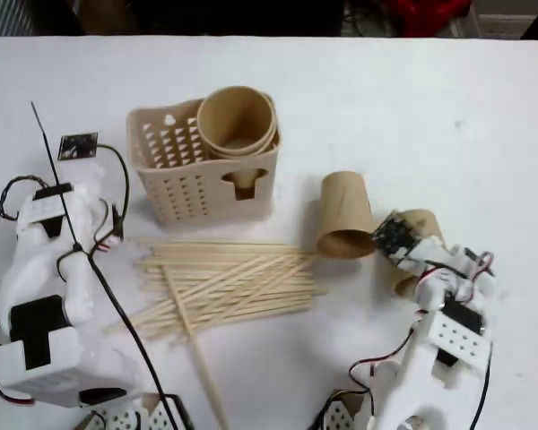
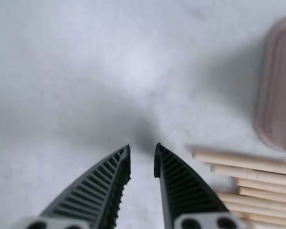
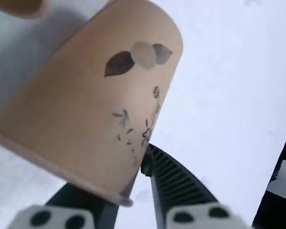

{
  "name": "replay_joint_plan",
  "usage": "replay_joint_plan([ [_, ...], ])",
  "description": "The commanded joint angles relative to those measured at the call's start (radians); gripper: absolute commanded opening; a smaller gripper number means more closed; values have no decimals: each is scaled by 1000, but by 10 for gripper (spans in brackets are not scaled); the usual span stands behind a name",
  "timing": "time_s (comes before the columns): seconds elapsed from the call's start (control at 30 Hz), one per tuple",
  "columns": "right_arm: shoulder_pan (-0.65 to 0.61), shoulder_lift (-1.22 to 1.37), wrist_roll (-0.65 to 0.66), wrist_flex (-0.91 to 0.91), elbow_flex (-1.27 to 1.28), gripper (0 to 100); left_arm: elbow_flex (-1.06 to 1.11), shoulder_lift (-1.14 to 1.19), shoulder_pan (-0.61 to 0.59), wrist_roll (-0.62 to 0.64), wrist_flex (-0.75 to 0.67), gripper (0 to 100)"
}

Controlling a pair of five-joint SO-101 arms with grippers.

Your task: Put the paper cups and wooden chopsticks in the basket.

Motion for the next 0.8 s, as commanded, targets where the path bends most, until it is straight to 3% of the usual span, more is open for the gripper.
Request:
replay_joint_plan([
  [0.0,42,-7,-2,139,-137,16,-5,-2,19,-6,-14,98],
  [0.33,45,-7,-212,558,-500,17,-3,-2,19,-6,-14,98],
  [0.77,45,-7,-376,835,-815,17,-3,-2,19,-6,-14,98],
])
